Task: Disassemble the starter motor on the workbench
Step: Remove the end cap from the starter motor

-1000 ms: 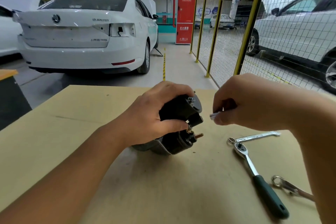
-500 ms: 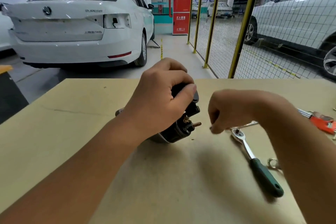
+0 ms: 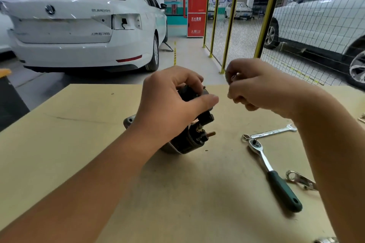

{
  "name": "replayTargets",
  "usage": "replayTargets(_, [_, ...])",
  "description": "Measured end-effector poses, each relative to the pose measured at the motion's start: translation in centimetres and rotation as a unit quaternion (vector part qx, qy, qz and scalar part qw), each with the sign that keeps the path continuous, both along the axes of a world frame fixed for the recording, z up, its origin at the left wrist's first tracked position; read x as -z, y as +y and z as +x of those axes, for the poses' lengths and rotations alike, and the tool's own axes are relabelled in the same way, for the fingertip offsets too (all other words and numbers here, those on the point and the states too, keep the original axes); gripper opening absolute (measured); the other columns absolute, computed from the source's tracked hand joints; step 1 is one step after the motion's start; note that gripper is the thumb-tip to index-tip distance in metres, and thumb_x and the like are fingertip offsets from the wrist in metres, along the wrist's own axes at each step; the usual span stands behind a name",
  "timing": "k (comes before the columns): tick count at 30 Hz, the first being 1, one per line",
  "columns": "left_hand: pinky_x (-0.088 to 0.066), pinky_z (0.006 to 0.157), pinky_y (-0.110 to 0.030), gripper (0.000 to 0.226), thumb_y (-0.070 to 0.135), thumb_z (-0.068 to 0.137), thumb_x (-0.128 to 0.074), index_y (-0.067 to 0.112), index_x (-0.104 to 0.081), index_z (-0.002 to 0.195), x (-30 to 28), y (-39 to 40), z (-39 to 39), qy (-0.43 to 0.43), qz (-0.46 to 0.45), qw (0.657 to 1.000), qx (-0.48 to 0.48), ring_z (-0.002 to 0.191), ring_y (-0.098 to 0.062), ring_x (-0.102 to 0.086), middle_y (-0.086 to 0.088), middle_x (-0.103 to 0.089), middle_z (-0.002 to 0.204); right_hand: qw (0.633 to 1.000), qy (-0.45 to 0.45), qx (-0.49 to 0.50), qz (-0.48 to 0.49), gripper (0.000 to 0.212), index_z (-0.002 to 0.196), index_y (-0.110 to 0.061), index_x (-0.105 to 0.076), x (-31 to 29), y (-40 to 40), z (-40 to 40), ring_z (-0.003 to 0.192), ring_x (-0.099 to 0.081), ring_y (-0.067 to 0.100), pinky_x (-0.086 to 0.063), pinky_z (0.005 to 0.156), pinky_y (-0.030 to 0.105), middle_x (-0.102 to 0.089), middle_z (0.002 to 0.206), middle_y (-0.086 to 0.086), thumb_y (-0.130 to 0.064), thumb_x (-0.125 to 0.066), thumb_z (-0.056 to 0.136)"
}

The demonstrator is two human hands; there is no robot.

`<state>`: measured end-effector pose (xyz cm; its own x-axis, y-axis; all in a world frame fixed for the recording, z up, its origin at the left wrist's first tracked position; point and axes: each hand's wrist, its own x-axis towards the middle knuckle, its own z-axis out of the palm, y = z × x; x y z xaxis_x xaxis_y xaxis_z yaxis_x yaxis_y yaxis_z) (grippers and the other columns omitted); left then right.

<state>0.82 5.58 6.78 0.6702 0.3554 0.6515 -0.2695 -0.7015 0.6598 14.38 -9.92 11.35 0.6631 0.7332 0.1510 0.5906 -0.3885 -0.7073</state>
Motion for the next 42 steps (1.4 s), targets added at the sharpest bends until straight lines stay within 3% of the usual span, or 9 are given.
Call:
replayTargets(5, [-0.058, 0.089, -0.026, 0.076, 0.051, 0.049, -0.096, 0.039, -0.065, 0.117, 0.6, 2.6, -0.3, 0.089, 0.031, 0.995, 0.037, 0.105, -0.005, -0.068, 0.018, -0.065, 0.117, 0.994, 0.010, -0.109, 0.029, 0.035, 0.081, -0.011, -0.070, -0.1, 0.7, -1.9, 0.043, -0.042, 0.008, -0.031, 0.040, 0.022, -0.061, 0.061, 0.005, -0.044, -0.065, 0.092])
replayTargets(10, [-0.062, 0.084, -0.036, 0.067, 0.053, 0.052, -0.094, 0.041, -0.067, 0.113, 1.2, 3.1, 0.0, 0.113, 0.018, 0.991, 0.072, 0.095, -0.010, -0.073, 0.013, -0.075, 0.101, 0.982, -0.144, -0.122, -0.004, 0.029, 0.073, -0.022, -0.062, -0.1, 1.6, -3.1, 0.058, -0.051, 0.005, -0.039, 0.054, 0.021, -0.062, 0.067, -0.001, -0.037, -0.061, 0.097])
replayTargets(14, [-0.057, 0.079, -0.019, 0.066, 0.055, 0.054, -0.091, 0.044, -0.067, 0.115, 1.6, 2.8, 0.1, 0.107, 0.010, 0.991, 0.074, 0.095, -0.003, -0.071, 0.020, -0.073, 0.101, 0.962, -0.253, -0.078, -0.062, 0.024, 0.073, -0.035, -0.053, -0.4, 1.6, -3.6, 0.069, -0.052, -0.001, -0.031, 0.052, 0.016, -0.055, 0.071, -0.013, -0.038, -0.061, 0.096])
replayTargets(20, [-0.056, 0.081, -0.018, 0.069, 0.057, 0.056, -0.090, 0.041, -0.067, 0.119, 1.5, 3.1, 0.1, 0.105, 0.017, 0.991, 0.078, 0.097, -0.003, -0.071, 0.020, -0.073, 0.101, 0.973, -0.206, -0.105, -0.021, 0.006, 0.089, -0.034, -0.062, -0.9, 1.2, -3.9, 0.078, -0.057, 0.001, -0.043, 0.064, 0.025, -0.063, 0.087, -0.013, -0.033, -0.068, 0.091])
replayTargets(24, [-0.057, 0.080, -0.022, 0.069, 0.057, 0.055, -0.089, 0.041, -0.067, 0.118, 1.6, 3.2, 0.3, 0.105, 0.018, 0.991, 0.080, 0.096, -0.005, -0.071, 0.018, -0.073, 0.100, 0.964, -0.246, -0.084, -0.057, 0.031, 0.078, -0.023, -0.060, -0.2, 1.9, -3.9, 0.065, -0.049, 0.006, -0.030, 0.053, 0.019, -0.054, 0.070, -0.007, -0.047, -0.053, 0.097])
replayTargets(27, [-0.057, 0.080, -0.020, 0.070, 0.057, 0.055, -0.089, 0.041, -0.067, 0.119, 1.7, 3.4, 0.4, 0.104, 0.020, 0.991, 0.080, 0.095, -0.004, -0.070, 0.019, -0.073, 0.099, 0.966, -0.236, -0.097, -0.049, 0.021, 0.082, -0.023, -0.063, -0.4, 1.6, -3.6, 0.068, -0.051, 0.005, -0.033, 0.056, 0.017, -0.057, 0.074, -0.008, -0.038, -0.061, 0.096])
replayTargets(33, [-0.058, 0.082, -0.022, 0.070, 0.059, 0.056, -0.089, 0.042, -0.067, 0.120, 1.8, 3.5, 0.5, 0.103, 0.031, 0.991, 0.081, 0.096, -0.004, -0.071, 0.020, -0.073, 0.101, 0.979, -0.152, -0.139, 0.003, 0.010, 0.093, -0.029, -0.067, -0.7, 0.9, -3.3, 0.088, -0.064, 0.017, -0.055, 0.074, 0.042, -0.067, 0.091, -0.005, -0.033, -0.072, 0.085])
replayTargets(38, [-0.057, 0.079, -0.018, 0.069, 0.057, 0.056, -0.090, 0.041, -0.067, 0.119, 2.0, 3.6, 0.7, 0.095, 0.030, 0.991, 0.089, 0.095, -0.004, -0.071, 0.019, -0.074, 0.100, 0.976, -0.170, -0.138, 0.014, 0.017, 0.081, -0.034, -0.062, -0.4, 1.3, -3.1, 0.070, -0.055, 0.005, -0.041, 0.062, 0.024, -0.061, 0.077, -0.010, -0.026, -0.074, 0.090])
replayTargets(42, [-0.055, 0.080, -0.015, 0.068, 0.060, 0.061, -0.088, 0.042, -0.064, 0.123, 2.1, 3.6, 0.7, 0.091, 0.036, 0.991, 0.086, 0.100, -0.003, -0.070, 0.021, -0.072, 0.104, 0.978, -0.172, -0.111, 0.046, 0.006, 0.088, -0.023, -0.069, 0.1, 0.8, -3.7, 0.082, -0.063, 0.019, -0.054, 0.074, 0.044, -0.066, 0.083, -0.002, -0.027, -0.071, 0.092])
